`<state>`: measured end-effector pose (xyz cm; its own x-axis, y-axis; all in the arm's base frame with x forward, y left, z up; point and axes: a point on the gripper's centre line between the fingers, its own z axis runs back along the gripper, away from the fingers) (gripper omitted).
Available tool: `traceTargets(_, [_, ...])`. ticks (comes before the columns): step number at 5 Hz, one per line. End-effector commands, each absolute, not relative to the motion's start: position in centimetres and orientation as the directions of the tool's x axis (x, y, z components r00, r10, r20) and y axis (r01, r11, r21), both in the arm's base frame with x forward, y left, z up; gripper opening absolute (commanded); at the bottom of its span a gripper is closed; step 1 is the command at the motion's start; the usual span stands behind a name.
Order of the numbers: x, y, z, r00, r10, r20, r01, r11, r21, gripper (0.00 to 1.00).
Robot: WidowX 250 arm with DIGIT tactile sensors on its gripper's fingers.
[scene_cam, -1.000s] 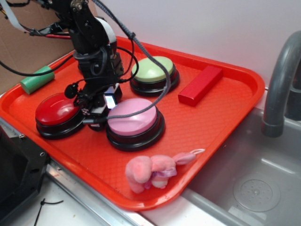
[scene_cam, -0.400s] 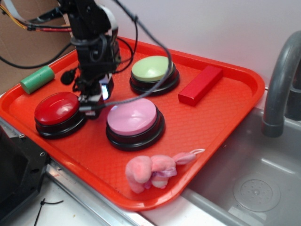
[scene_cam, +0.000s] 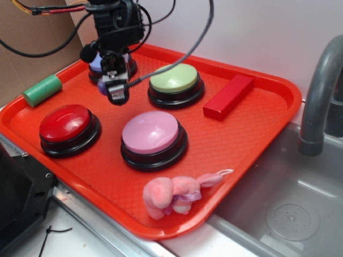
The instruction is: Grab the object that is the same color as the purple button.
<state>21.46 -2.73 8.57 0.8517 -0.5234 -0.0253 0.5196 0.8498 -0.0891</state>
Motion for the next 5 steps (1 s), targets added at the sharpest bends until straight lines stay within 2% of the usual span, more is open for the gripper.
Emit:
traceTargets(1, [23.5,0.0,15.1,0.989,-0.149,0.008,0.148,0.988,0.030,0.00])
traceTargets(2, [22.9,1.1,17.0,0.999,-0.029,0.029,0.027,0.997,0.075,0.00])
traceTargets(3, [22.0,2.1,18.4,0.997,0.046,0.059,-0.051,0.996,0.076,0.00])
traceTargets(5, [21.5,2.7,19.0,0.990,0.067,0.127,-0.079,0.992,0.094,0.00])
